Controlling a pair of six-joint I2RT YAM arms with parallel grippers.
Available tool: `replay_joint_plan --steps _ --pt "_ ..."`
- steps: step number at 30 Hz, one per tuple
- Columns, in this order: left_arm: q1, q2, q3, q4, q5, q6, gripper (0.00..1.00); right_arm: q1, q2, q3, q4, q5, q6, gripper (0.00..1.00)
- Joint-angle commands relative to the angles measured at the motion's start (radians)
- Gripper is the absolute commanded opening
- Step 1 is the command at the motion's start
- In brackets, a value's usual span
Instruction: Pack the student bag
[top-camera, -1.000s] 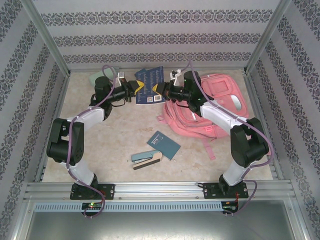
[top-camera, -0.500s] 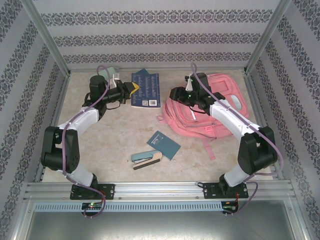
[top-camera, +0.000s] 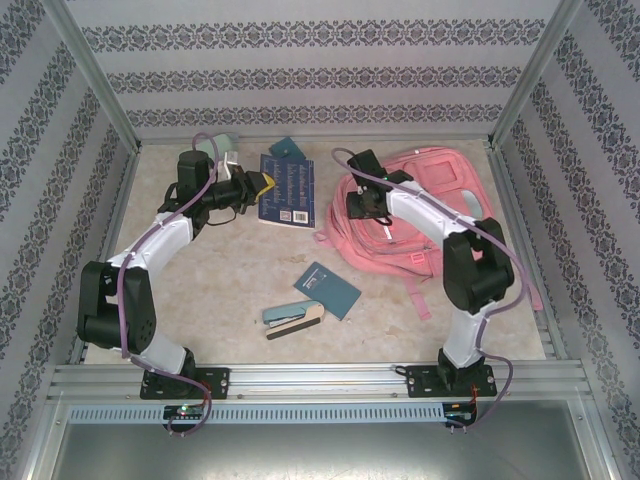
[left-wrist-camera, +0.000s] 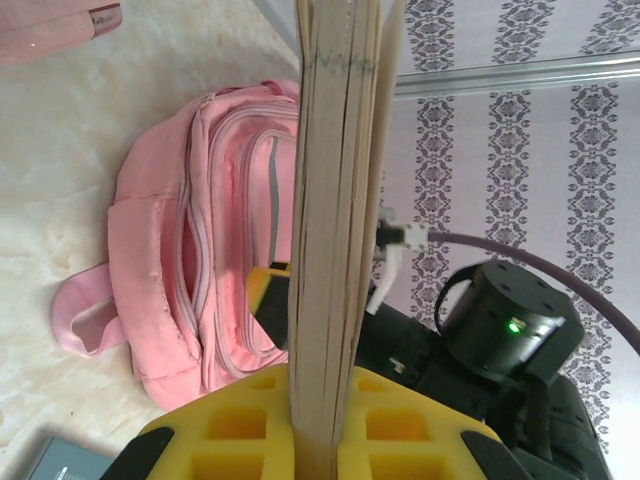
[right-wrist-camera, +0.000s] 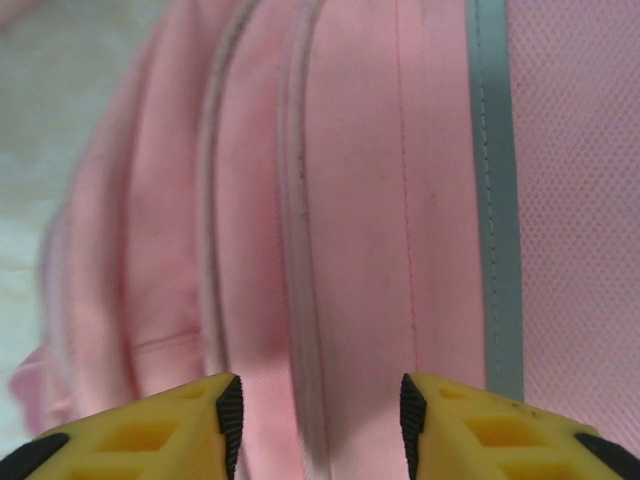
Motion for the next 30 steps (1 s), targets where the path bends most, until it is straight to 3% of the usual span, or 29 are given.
replay_joint_plan --steps 1,3,5,7,12,18,24,30 --pt "0.006 -0.045 0.003 -0.012 0.009 0.041 0.0 0.004 0.044 0.028 -0.047 0.11 -0.045 0.45" --pt "0.006 -0.049 -0.003 -0.01 0.008 0.042 0.0 0.004 0.067 0.039 -0.056 0.105 -0.054 0.38" --pt "0.006 -0.048 -0.009 -0.004 0.004 0.04 0.0 0.01 0.071 0.054 -0.07 0.112 -0.057 0.13" --pt "0.006 -0.044 -0.015 -0.004 -0.004 0.042 0.0 0.01 0.046 0.06 -0.072 0.114 -0.059 0.0" --pt "-0.031 -0.017 -0.03 0.013 -0.07 0.045 0.0 -0.003 -0.073 0.107 -0.073 0.09 -0.079 0.0" --pt "-0.129 0.064 0.014 0.063 -0.186 0.035 0.0 -0.043 -0.192 0.226 -0.11 -0.032 -0.113 0.0" --pt "-0.236 0.197 0.124 0.084 -0.331 0.025 0.0 -0.132 -0.263 0.311 -0.129 -0.204 -0.08 0.0" --pt "-0.338 0.405 0.296 0.167 -0.349 -0.051 0.0 -0.222 -0.318 0.291 -0.087 -0.391 -0.037 0.0"
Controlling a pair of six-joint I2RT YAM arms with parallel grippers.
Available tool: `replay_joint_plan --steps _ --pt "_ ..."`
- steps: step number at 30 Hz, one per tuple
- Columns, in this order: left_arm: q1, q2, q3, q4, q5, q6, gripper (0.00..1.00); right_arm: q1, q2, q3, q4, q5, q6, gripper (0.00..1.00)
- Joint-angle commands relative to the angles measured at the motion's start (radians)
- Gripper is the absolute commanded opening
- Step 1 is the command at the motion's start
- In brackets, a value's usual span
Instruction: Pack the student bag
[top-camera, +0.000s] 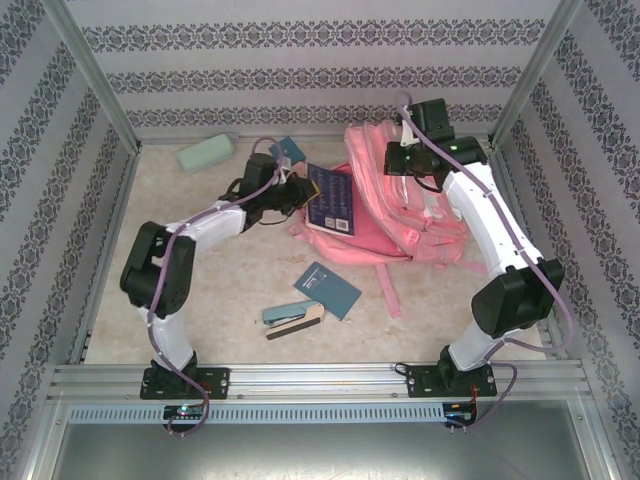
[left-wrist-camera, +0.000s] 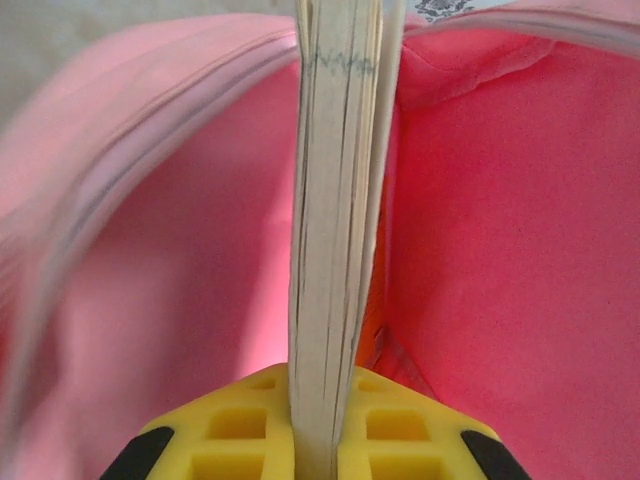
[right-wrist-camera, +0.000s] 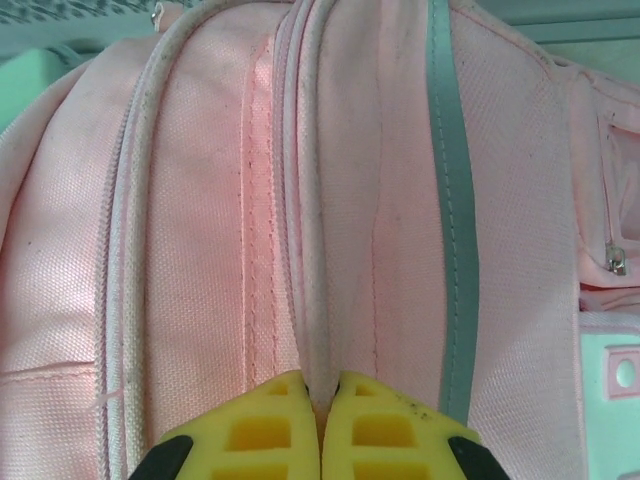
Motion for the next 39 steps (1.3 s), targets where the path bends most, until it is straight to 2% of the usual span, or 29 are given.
replay_joint_plan --steps 1,6,16,21,23,25,26,28,30,31,35,39 --pt "-0.06 0.096 0.108 0.132 -0.029 -0.07 0.0 -0.035 -0.08 0.011 0.118 -0.15 0.042 0.0" --pt "-0.136 0.219 0.22 0.214 -0.08 -0.19 0.0 -0.079 -0.113 -0.051 0.158 -0.199 0.107 0.0" --pt "-0.253 0.387 0.408 0.207 -0.165 -0.298 0.0 -0.09 -0.114 -0.086 0.202 -0.218 0.15 0.0" --pt "-0.318 0.504 0.629 -0.031 -0.235 -0.232 0.0 -0.099 -0.108 -0.088 0.232 -0.243 0.177 0.0" --pt "-0.338 0.559 0.718 -0.095 -0.253 -0.233 0.03 -0.104 -0.106 -0.088 0.244 -0.248 0.187 0.0" --pt "-0.354 0.623 0.827 -0.167 -0.257 -0.217 0.1 -0.114 -0.105 -0.087 0.251 -0.253 0.196 0.0" --pt "-0.365 0.649 0.895 -0.234 -0.263 -0.188 0.17 -0.118 -0.104 -0.088 0.254 -0.254 0.201 0.0" --pt "-0.381 0.683 0.989 -0.35 -0.278 -0.133 0.35 -0.129 -0.104 -0.095 0.261 -0.254 0.21 0.0" --pt "-0.385 0.668 0.995 -0.397 -0.28 -0.098 0.59 -0.141 -0.108 -0.109 0.267 -0.255 0.213 0.0" --pt "-0.385 0.651 0.983 -0.412 -0.288 -0.088 0.66 -0.146 -0.112 -0.118 0.271 -0.254 0.214 0.0" --pt "-0.372 0.539 0.908 -0.462 -0.318 0.011 0.82 -0.172 -0.13 -0.163 0.292 -0.249 0.214 0.0" --pt "-0.355 0.408 0.823 -0.494 -0.337 0.101 0.87 -0.196 -0.137 -0.203 0.298 -0.232 0.199 0.0"
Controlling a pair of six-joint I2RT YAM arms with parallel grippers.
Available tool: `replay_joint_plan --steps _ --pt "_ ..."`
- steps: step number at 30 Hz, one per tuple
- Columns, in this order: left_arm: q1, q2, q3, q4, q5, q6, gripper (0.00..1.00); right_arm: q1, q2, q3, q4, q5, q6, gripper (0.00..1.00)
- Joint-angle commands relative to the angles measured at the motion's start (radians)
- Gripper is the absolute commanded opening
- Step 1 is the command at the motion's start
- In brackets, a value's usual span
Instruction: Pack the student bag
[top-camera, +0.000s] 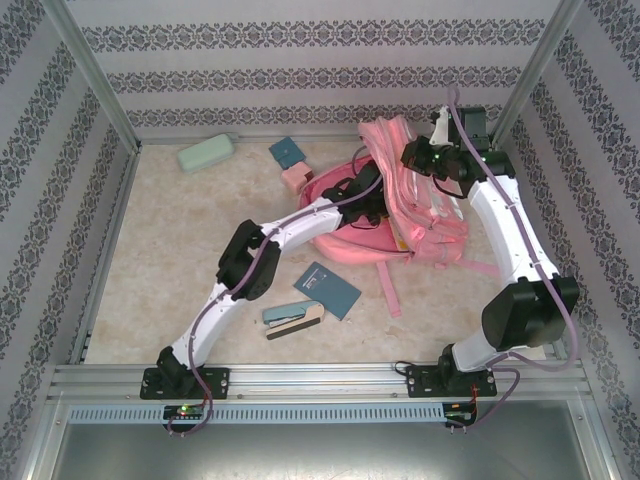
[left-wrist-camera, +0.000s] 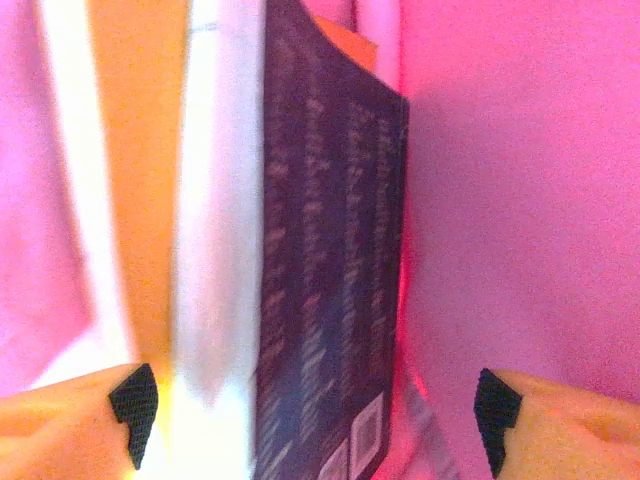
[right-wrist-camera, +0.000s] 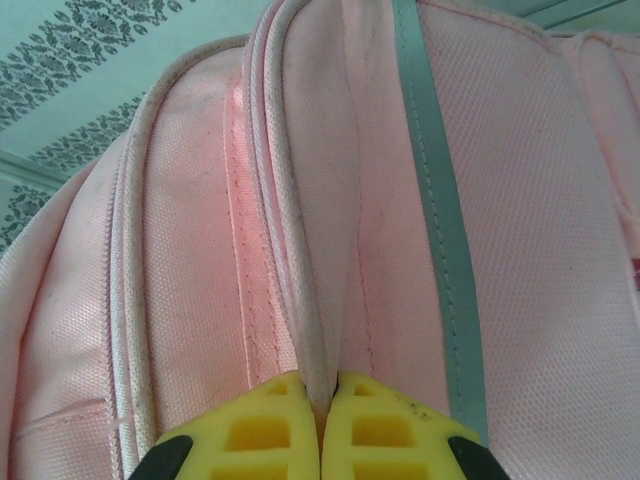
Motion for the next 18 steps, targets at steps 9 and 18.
replay_joint_plan --steps 9,18 --pt "0.079 -0.421 -0.299 -0.161 -0.048 0.26 0.87 -0.037 -0.031 -0.12 0.133 0.027 -0.047 0.0" --pt "0.232 -0.699 -0.626 -0.289 -0.151 0.405 0.87 -0.019 -0.026 -0.267 0.185 0.047 -0.06 0.0"
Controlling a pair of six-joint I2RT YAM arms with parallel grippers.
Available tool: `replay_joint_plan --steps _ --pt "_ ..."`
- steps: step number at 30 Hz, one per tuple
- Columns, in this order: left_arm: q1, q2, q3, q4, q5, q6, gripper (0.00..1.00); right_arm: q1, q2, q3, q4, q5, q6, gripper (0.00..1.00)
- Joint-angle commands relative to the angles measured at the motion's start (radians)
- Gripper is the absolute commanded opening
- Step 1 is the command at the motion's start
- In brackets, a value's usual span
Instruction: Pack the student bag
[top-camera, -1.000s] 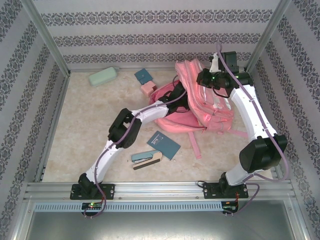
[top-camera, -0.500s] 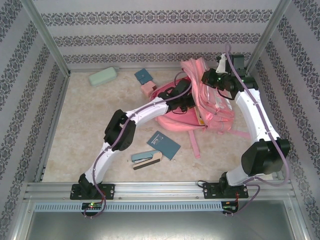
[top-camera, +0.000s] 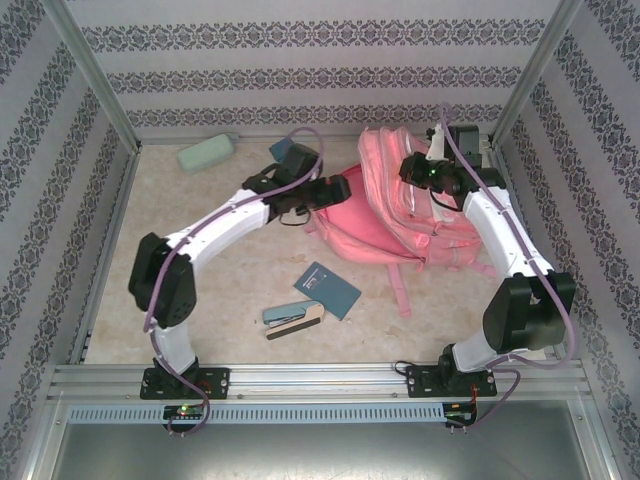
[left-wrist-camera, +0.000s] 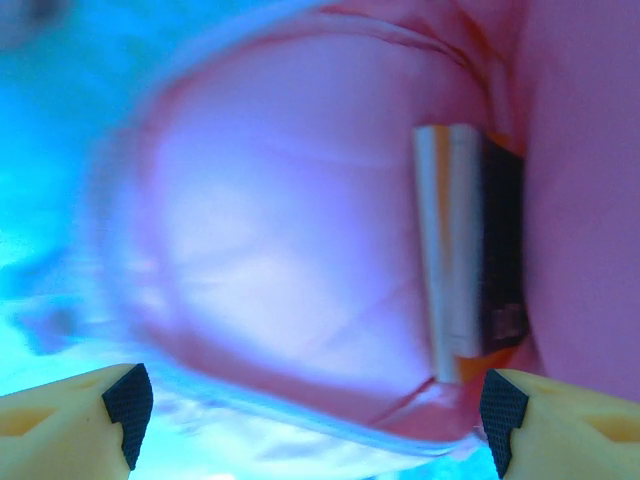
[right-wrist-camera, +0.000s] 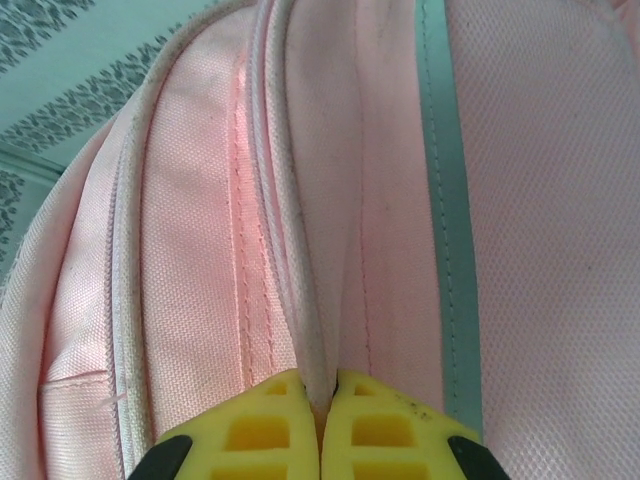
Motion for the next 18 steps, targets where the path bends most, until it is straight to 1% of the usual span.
replay_joint_plan --steps 1,5,7,9,10,11,14,17,18 --pt "0.078 -0.083 -0.081 -0.095 -0.062 0.105 0.87 0.0 -0.018 -0.081 0.032 0.064 -0.023 0.0" --pt "0.199 -0.129 -0.146 -0.118 -0.044 0.131 0.87 0.029 -0.034 -0.15 0.055 0.085 -0.007 0.02" --pt "0.246 -0.134 -0.154 -0.118 -0.033 0.148 0.86 0.044 -0.049 -0.191 0.083 0.081 0.01 0.02" --pt "0.285 -0.124 -0.142 -0.117 -0.026 0.165 0.86 0.066 -0.059 -0.227 0.098 0.084 0.021 0.05" --pt "0.3 -0.113 -0.128 -0.12 -0.024 0.172 0.87 0.075 -0.063 -0.241 0.101 0.084 0.029 0.06" --pt "0.313 -0.102 -0.113 -0.123 -0.025 0.174 0.87 0.083 -0.067 -0.251 0.105 0.078 0.031 0.01" --pt "0.345 -0.061 -0.078 -0.115 0.005 0.162 0.86 0.11 -0.079 -0.274 0.11 0.088 0.034 0.0" --pt "0.348 -0.025 -0.078 -0.076 0.053 0.137 0.85 0.123 -0.081 -0.272 0.102 0.096 0.036 0.0" --pt "0.348 -0.011 -0.078 -0.067 0.072 0.134 0.82 0.123 -0.081 -0.267 0.095 0.102 0.037 0.0"
